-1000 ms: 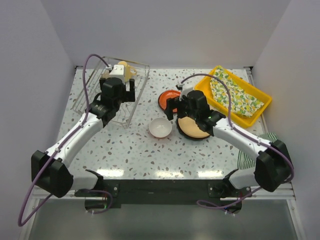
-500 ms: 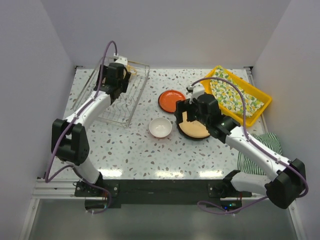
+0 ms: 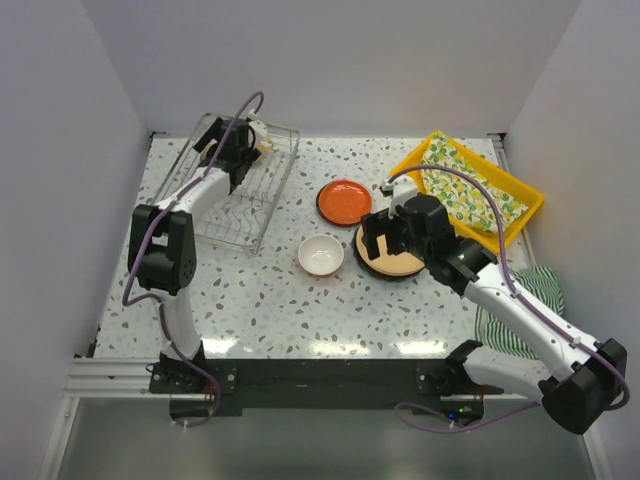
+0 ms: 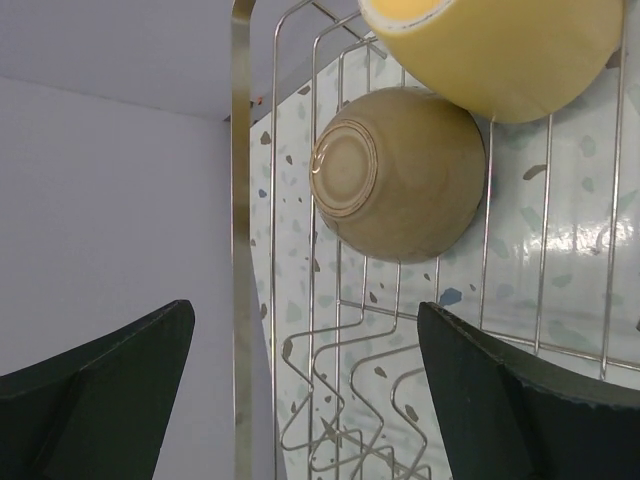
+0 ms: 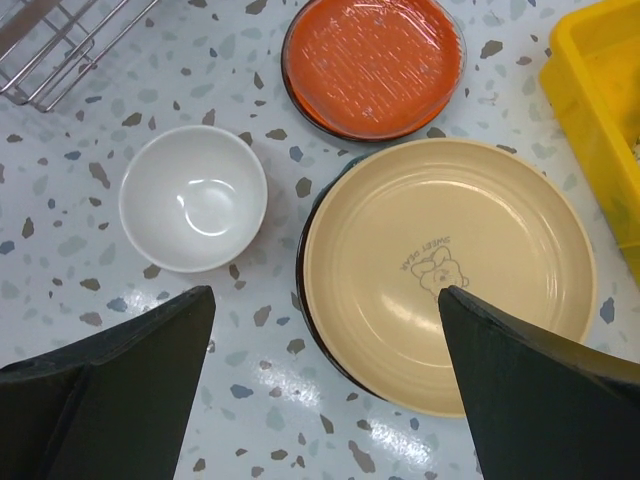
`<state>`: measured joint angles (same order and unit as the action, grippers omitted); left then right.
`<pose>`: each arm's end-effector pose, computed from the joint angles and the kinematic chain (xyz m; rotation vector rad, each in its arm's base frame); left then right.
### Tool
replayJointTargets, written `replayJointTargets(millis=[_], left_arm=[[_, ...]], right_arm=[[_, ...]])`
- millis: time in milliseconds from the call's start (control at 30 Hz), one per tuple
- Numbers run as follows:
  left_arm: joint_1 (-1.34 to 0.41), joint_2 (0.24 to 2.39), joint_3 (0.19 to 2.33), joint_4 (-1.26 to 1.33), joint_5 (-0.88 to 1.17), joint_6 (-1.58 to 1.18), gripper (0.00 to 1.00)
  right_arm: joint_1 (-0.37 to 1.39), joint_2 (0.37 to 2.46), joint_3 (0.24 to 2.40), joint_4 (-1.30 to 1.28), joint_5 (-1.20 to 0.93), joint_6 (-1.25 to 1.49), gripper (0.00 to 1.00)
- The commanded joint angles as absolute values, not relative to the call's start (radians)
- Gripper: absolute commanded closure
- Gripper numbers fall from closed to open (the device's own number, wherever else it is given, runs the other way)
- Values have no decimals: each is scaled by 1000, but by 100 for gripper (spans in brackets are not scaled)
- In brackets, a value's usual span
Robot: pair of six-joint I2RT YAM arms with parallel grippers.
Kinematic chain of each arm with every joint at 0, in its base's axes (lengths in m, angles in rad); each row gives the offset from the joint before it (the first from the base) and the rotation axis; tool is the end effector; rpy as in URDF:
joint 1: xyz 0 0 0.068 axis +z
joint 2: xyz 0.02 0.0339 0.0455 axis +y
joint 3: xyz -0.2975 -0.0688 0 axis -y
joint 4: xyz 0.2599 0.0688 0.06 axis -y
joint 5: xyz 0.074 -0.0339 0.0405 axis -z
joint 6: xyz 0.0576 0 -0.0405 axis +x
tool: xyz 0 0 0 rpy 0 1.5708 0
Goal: Unload the mixed dishes from the dish rack
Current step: Pick up the bowl from the dish rack.
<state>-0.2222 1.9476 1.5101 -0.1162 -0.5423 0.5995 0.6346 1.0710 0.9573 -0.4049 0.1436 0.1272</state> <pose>0.4896 -0.0801 0.2695 0.5435 2.0673 0.7976 0.2112 0.1453 0.3398 -0.4415 2.0518 0.3127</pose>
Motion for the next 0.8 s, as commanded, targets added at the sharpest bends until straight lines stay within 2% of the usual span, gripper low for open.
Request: replayJointTargets(millis=[0, 433, 767], left_arm=[[-198, 2011, 1598, -66, -517, 722, 2], [-166, 2180, 1753, -113, -465, 776, 5], [-161, 2244, 1736, -124, -449, 844, 5]], right_arm=[[637, 1043, 1015, -494, 153, 104, 2], [637, 1037, 1055, -624, 153, 124, 2], [637, 1048, 1068, -656, 149, 146, 2]])
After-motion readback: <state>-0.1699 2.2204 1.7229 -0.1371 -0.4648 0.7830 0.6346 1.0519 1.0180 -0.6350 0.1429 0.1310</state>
